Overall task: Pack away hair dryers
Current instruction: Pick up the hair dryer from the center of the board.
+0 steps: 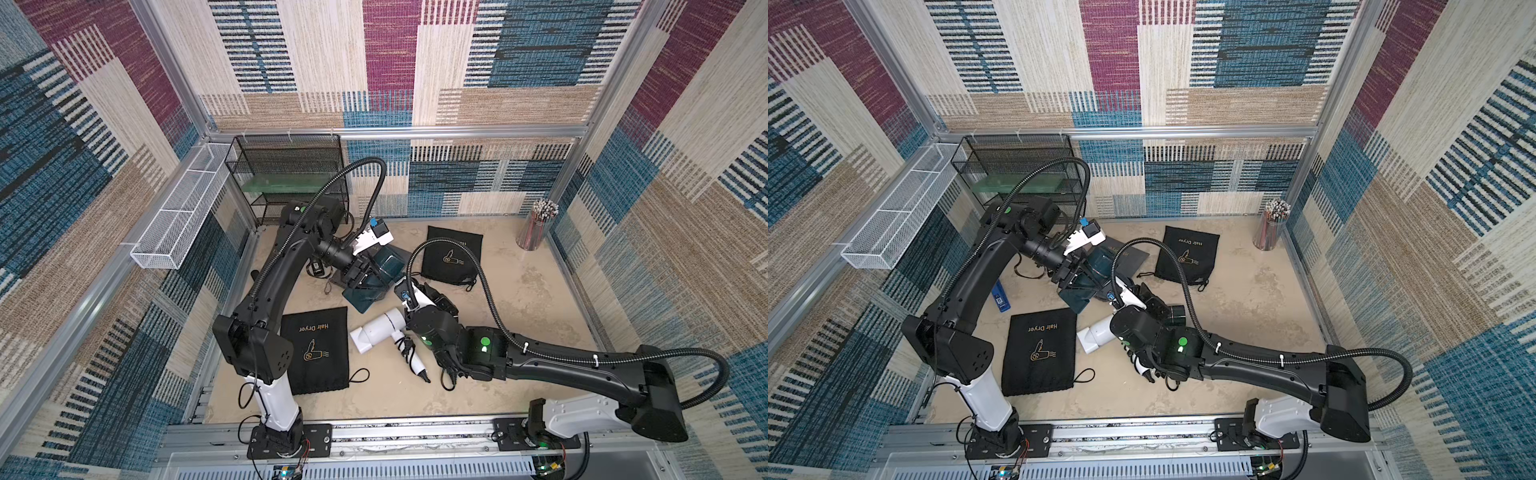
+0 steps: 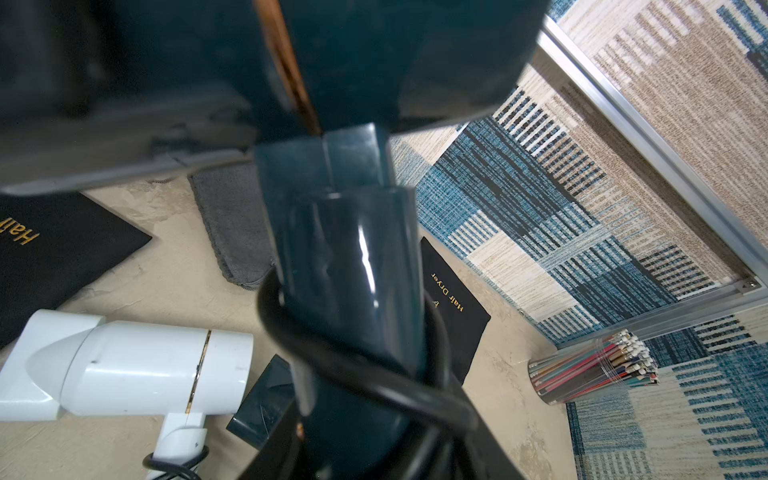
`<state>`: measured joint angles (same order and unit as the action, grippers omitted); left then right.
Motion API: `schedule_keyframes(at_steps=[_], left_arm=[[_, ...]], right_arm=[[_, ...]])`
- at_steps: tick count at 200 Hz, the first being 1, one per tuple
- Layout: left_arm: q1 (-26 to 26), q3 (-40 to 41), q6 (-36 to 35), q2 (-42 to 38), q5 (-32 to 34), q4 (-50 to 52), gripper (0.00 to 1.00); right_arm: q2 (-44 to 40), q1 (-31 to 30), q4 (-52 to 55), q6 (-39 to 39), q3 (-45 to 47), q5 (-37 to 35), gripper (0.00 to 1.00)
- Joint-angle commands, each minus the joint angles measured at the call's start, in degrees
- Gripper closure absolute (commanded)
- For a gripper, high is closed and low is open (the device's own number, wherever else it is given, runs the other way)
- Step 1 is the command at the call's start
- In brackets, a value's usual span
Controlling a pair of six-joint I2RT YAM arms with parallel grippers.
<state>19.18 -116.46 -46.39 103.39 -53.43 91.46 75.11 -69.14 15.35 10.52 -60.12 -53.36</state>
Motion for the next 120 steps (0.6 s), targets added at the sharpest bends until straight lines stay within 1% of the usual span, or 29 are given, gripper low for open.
schedule_keyframes(at_steps=[1,6,21,30,42,51,55,59,66,81,103,120], left_arm=[[0.41,-0.40,1.80,-0.09,-2.49,3.11,0.97],[0.49,-0.63,2.12,-0.04,-2.63,3.20,1.00],[0.51,-1.04,2.94,-0.34,-3.23,3.11,0.99],[0.58,-0.80,3.45,-0.48,-3.64,3.18,0.88],[0.76,-0.22,3.34,-0.86,-3.81,3.16,0.64],[0.94,0.17,3.24,-0.98,-3.64,3.19,0.50],[1.01,0.33,3.16,-1.00,-3.43,3.19,0.45],[1.11,0.37,3.11,-0.94,-3.29,3.12,0.41],[1.23,0.45,3.15,-0.84,-3.07,3.13,0.39],[1.30,0.28,3.46,-0.64,-2.69,3.16,0.36],[1.52,0.36,3.42,-0.87,-2.86,3.47,0.29],[1.80,0.47,3.03,-0.98,-2.67,4.09,0.24]], right_arm=[[-0.40,0.04,-6.94,-1.90,-0.44,-0.61,1.00],[-0.48,-0.02,-6.90,-2.05,-0.43,-0.37,1.00],[-0.63,-0.06,-6.76,-2.54,-0.52,0.01,1.00],[-0.67,-0.02,-6.94,-2.87,-0.69,0.20,1.00],[-0.80,-0.07,-7.58,-2.88,-0.57,0.44,1.00],[-0.86,-0.01,-7.95,-2.74,-0.59,0.44,1.00],[-0.76,-0.04,-8.05,-2.72,-0.65,0.41,1.00],[-0.80,-0.09,-8.13,-2.67,-0.74,0.40,1.00],[-0.68,-0.01,-8.15,-2.60,-0.86,0.42,1.00],[-0.50,-0.10,-8.00,-2.45,-1.13,0.41,1.00],[-0.17,-0.20,-7.81,-1.96,-1.27,0.27,1.00],[0.10,-0.24,-7.80,-1.51,-1.48,-0.01,1.00]])
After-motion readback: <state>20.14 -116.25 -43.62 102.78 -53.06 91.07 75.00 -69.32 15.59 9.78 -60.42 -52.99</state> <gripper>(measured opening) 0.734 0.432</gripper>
